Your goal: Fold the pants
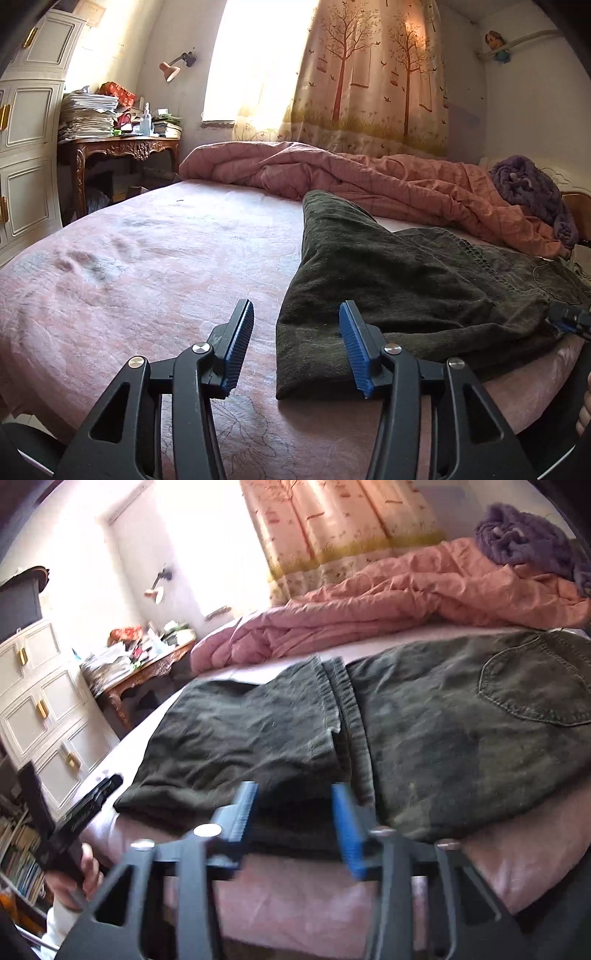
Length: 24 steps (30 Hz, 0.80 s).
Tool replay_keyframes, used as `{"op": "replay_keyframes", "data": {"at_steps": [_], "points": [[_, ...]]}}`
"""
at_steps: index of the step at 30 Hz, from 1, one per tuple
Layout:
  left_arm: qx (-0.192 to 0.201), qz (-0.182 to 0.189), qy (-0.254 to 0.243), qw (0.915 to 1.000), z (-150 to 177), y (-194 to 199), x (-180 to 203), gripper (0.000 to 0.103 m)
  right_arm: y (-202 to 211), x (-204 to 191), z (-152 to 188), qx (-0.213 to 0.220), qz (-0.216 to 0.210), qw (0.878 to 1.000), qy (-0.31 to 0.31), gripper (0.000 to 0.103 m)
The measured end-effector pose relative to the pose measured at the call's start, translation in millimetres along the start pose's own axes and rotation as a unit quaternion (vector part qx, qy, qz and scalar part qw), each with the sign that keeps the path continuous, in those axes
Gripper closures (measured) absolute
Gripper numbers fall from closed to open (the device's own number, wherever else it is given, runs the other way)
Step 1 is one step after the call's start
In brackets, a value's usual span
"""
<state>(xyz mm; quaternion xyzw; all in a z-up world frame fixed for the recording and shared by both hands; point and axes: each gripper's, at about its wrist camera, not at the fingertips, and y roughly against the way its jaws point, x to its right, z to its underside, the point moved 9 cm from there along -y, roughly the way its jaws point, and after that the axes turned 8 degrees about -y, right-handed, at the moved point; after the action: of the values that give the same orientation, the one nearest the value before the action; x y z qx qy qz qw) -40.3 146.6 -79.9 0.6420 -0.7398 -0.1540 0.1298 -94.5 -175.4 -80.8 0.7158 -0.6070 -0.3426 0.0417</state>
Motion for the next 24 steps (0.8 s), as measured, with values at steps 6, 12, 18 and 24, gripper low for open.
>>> {"op": "replay_keyframes", "data": {"at_steps": [6,12,18,24], "points": [[-0.004,0.006,0.001,1.0000,1.1,-2.2,5.1,0.053,-15.4,-11.7,-15.0,0.011,0.021,0.999,0.040,0.043],[0.000,0.004,-0.013,0.9999,0.0,-0.4,14.8,0.046,-43.0,-3.1,-9.2,-0.014,0.020,1.000,-0.002,0.077],[0.005,-0.007,-0.019,0.9998,-1.6,1.6,17.8,0.045,6.2,-12.5,-22.2,0.089,0.059,0.994,0.029,0.097],[-0.005,-0.009,-0.017,0.9998,3.2,-3.7,16.4,0.044,-5.9,-1.1,16.0,0.024,0.083,0.996,0.027,0.097]]}}
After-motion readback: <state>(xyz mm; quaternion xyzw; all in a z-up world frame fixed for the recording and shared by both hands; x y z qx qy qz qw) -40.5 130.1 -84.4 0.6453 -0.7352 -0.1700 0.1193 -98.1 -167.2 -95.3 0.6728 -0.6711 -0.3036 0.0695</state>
